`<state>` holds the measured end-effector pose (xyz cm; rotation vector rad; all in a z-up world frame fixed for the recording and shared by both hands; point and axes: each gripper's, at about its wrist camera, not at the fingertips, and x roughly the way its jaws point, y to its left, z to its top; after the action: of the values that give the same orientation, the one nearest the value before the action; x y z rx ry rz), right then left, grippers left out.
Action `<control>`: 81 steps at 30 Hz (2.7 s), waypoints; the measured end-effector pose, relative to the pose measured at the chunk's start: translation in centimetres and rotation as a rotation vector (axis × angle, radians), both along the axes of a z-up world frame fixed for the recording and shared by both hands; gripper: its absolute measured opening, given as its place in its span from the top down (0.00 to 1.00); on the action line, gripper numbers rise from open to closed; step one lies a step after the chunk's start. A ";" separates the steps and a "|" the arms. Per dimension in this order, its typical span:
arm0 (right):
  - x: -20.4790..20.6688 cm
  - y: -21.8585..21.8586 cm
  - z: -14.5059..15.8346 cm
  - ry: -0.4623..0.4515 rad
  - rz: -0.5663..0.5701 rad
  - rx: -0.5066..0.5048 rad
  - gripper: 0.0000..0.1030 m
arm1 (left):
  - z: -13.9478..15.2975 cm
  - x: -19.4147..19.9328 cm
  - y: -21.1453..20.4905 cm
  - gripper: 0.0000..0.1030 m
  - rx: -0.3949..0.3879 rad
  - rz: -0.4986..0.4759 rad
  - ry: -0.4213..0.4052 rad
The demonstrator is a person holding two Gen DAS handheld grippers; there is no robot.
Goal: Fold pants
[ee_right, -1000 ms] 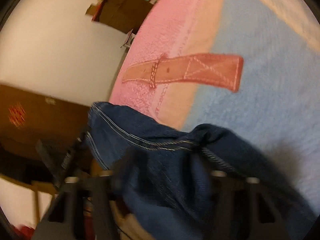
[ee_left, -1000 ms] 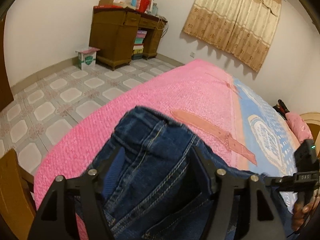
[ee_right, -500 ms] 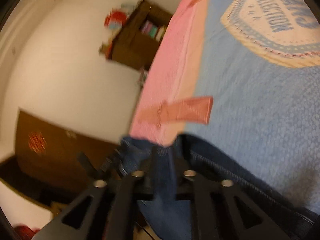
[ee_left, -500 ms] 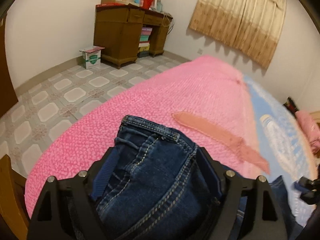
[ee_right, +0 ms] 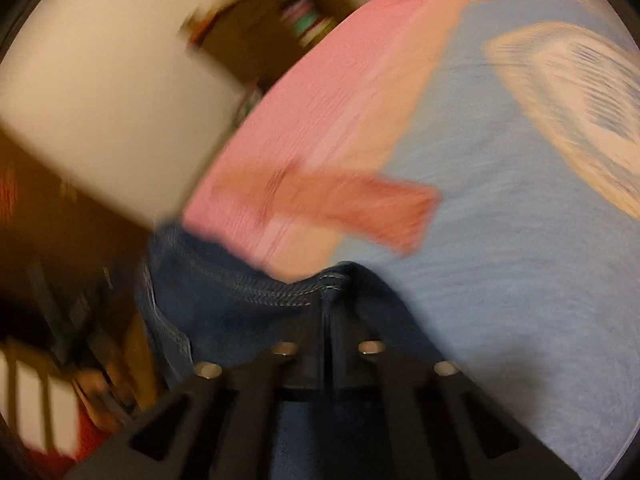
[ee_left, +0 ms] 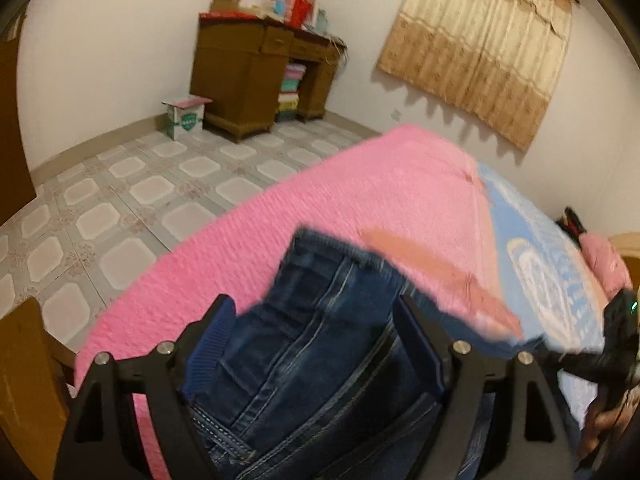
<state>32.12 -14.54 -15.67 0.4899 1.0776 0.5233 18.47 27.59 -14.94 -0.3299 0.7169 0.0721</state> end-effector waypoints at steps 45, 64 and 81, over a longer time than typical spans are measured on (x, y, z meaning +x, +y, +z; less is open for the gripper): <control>-19.0 6.3 2.1 -0.184 -0.194 -0.191 0.93 | 3.2 -5.4 -3.3 0.00 0.185 -0.147 0.032; -48.1 -22.8 2.3 -0.046 -1.088 -0.129 0.93 | -1.7 5.4 -11.1 0.00 0.391 -0.156 0.164; -43.4 -41.8 1.2 -0.025 -1.011 -0.385 0.86 | 6.4 -10.9 -17.4 0.00 0.231 -0.314 0.039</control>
<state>-11.32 -56.37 -14.48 0.6068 0.7497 -0.5569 7.61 10.20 -8.58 0.0069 0.7832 -0.1362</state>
